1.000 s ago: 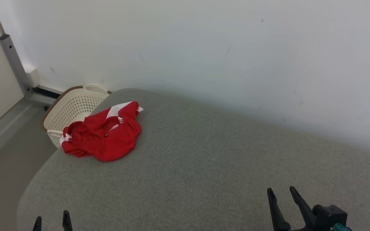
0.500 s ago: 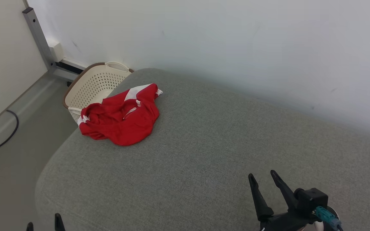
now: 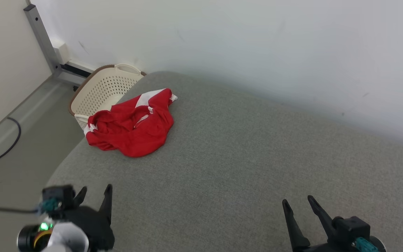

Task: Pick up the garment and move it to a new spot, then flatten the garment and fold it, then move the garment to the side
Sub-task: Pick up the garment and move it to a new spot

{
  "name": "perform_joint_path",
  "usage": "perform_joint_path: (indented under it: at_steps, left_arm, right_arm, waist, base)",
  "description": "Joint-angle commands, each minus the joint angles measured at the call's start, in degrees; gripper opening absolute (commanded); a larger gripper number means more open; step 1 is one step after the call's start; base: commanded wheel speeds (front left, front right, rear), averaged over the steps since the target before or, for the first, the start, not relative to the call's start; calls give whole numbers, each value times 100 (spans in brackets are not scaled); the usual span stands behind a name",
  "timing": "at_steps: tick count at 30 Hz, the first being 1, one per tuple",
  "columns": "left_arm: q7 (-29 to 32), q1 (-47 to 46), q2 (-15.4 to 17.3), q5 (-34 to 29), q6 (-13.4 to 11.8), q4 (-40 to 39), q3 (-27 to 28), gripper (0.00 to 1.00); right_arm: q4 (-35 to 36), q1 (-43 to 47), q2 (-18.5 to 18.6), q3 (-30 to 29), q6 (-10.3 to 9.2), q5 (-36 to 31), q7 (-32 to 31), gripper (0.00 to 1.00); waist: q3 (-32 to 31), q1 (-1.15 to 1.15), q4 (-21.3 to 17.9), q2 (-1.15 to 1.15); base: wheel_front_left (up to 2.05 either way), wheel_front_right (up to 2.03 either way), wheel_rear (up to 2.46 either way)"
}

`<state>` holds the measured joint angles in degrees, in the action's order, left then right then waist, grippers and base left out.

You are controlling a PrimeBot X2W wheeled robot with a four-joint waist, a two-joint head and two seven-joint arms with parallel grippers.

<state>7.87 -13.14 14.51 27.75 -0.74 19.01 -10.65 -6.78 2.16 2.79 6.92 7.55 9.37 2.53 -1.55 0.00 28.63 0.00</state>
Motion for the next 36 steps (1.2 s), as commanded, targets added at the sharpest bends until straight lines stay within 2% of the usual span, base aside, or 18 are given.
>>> perform_joint_path:
  at_steps: [1, 8, 15, 20, 27, 29, 30, 34, 36]
  left_arm:
    - [60, -352, 29, -88, 105, 299, -88, 100]
    - [-107, -1815, 152, -281, 526, 1694, -335, 100]
    - [-106, -2950, 162, -30, 783, 2608, -482, 100]
    - [63, -3414, 69, 413, 820, 3070, -403, 100]
    - [552, -3880, 220, 985, 817, 3529, -582, 100]
    - [571, -3972, 350, 953, 817, 3704, -615, 100]
    - [544, -4032, 410, 921, 775, 3817, -616, 100]
    - [338, -4127, 549, 712, 283, 4269, -679, 100]
    - [293, -4174, 547, 658, 141, 4444, -698, 100]
  right_arm:
    - [211, 43, -1, 20, -14, -135, -134, 100]
    - [1359, -197, 10, 240, -14, -751, -944, 100]
    - [2266, -525, 358, 443, -14, -908, -1446, 100]
    - [2639, -629, 550, 342, -14, -964, -1629, 100]
    - [3000, -547, 686, 325, -14, -955, -1772, 100]
    - [3051, -519, 684, 321, -14, -951, -1785, 100]
    - [3077, -508, 686, 313, -14, -954, -1786, 100]
    - [3096, -469, 695, 309, -14, -950, -1773, 100]
    - [3079, -482, 678, 321, -14, -956, -1755, 100]
  waist:
    - [213, 0, -139, 0]
    - [1347, 0, -930, 0]
    - [2341, 0, -1327, 0]
    - [2704, 0, -1463, 0]
    - [3090, 0, -1686, 0]
    - [3138, 0, -1743, 0]
    - [3162, 0, -1769, 0]
    - [3169, 0, -1832, 0]
    - [3157, 0, -1847, 0]
  base:
    - [0, 0, 0]
    - [0, 0, 0]
    - [0, 0, 0]
    - [0, 0, 0]
    - [0, 0, 0]
    - [0, 0, 0]
    - [0, 0, 0]
    - [0, 0, 0]
    - [0, 0, 0]
